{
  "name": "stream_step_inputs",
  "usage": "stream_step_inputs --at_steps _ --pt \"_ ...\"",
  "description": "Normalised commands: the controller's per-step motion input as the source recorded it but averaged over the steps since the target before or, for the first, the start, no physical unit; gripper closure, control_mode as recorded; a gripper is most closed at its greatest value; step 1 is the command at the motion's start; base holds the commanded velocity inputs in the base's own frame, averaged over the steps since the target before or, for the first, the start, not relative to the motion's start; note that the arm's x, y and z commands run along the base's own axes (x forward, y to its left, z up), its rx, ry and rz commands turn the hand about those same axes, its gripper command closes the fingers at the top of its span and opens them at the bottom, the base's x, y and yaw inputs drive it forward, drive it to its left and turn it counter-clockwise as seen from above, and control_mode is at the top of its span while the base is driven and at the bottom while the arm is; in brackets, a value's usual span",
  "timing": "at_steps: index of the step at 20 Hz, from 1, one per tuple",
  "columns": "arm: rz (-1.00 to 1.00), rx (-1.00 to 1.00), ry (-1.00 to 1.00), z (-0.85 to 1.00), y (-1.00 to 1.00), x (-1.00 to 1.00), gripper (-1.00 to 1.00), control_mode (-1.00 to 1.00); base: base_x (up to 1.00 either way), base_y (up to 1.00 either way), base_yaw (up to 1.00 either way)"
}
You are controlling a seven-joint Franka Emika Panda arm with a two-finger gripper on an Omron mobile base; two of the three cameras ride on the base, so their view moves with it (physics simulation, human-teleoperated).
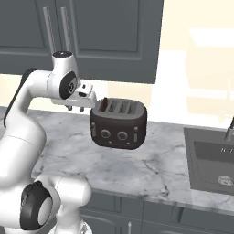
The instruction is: Start the toaster. Once the lever pops up, take the bread to the plate on the dining counter.
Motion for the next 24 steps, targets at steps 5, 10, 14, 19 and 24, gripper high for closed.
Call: stream_step_inputs --at_steps 5,10,14,19,24 --pt "0.01 0.00 0.00 -0.02 0.00 -0.06 -1.00 -1.00 0.00 0.00 0.00" --pt "0.00 0.00 -0.04 -0.34 0.00 -0.04 -1.00 -1.00 0.00 0.00 0.00" --pt "0.00 0.00 -0.08 -0.51 0.00 0.00 -1.00 -1.00 0.00 0.00 0.00" --pt "0.00 -0.01 -0.11 -0.54 0.00 0.00 -1.00 -1.00 0.00 0.00 0.00" --pt "0.00 0.00 -0.10 -0.49 0.00 0.00 -1.00 -1.00 0.00 0.00 0.00"
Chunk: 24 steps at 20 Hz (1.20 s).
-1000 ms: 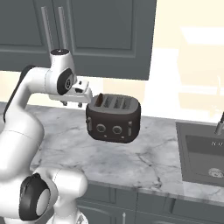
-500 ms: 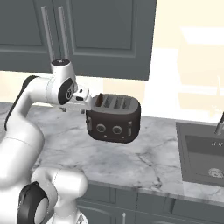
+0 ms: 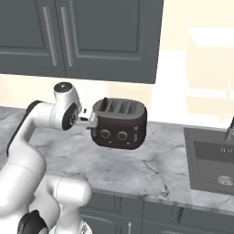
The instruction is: Start the toaster. Once the lever pops up, take the bread to the plate on the dining counter.
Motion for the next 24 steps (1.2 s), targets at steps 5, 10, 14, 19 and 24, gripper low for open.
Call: stream_step_inputs --at_steps 5,10,14,19,24 --pt "0.00 0.00 -0.08 -0.35 0.00 0.03 -1.00 -1.00 0.00 0.00 0.00" --pt "0.00 0.00 0.00 -0.01 0.01 0.09 -1.00 -1.00 0.00 0.00 0.00" --pt "0.00 0.00 0.00 0.00 0.04 0.27 -1.00 -1.00 0.00 0.00 0.00" --pt "0.00 0.00 0.00 -0.02 0.01 0.29 -1.00 -1.00 0.00 0.00 0.00" --pt "0.00 0.00 0.00 -0.10 0.08 0.20 -1.00 -1.00 0.00 0.00 0.00"
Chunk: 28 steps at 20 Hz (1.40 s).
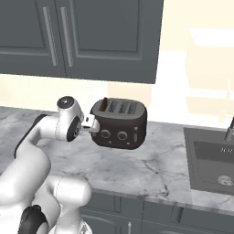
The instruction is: Start the toaster. Once the lever pops up, take the bread to the plate on the dining counter.
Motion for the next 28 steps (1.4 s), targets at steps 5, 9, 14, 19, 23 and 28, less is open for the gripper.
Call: stream_step_inputs --at_steps 5,9,14,19,23,28 --pt "0.00 0.00 0.00 -0.18 0.15 0.14 -1.00 -1.00 0.00 0.00 0.00" --pt "0.00 0.00 0.00 -0.17 0.13 0.14 -1.00 -1.00 0.00 0.00 0.00" --pt "0.00 0.00 0.00 -0.04 0.00 0.16 -1.00 -1.00 0.00 0.00 0.00" --pt "0.00 0.00 0.00 0.00 0.00 0.12 -1.00 -1.00 0.00 0.00 0.00" --pt "0.00 0.00 0.00 0.00 0.00 0.17 -1.00 -1.00 0.00 0.00 0.00" --pt "0.00 0.00 0.01 0.01 0.00 0.11 -1.00 -1.00 0.00 0.00 0.00"
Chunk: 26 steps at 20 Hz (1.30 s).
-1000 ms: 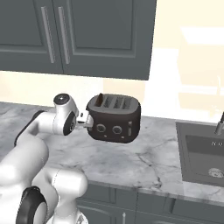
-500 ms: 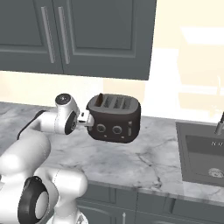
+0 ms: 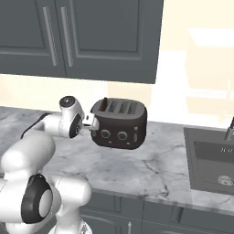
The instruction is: Start the toaster. Once the lever pops up, take the bread to the plate on the dining counter.
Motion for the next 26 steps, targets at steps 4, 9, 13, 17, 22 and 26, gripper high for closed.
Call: stream_step_inputs --at_steps 4,9,13,17,22,26 --pt "0.00 0.00 0.00 0.00 0.00 0.06 -1.00 -1.00 0.00 0.00 0.00" --pt "0.00 0.00 0.00 0.00 0.00 0.09 -1.00 -1.00 0.00 0.00 0.00" --pt "0.00 0.00 0.00 0.00 0.00 0.17 -1.00 -1.00 0.00 0.00 0.00" --pt "0.00 0.00 0.00 0.00 0.00 0.17 -1.00 -1.00 0.00 0.00 0.00" --pt "0.00 0.00 0.00 0.00 0.00 0.16 -1.00 -1.00 0.00 0.00 0.00" --pt "0.00 0.00 0.00 0.00 0.00 0.09 -1.00 -1.00 0.00 0.00 0.00"
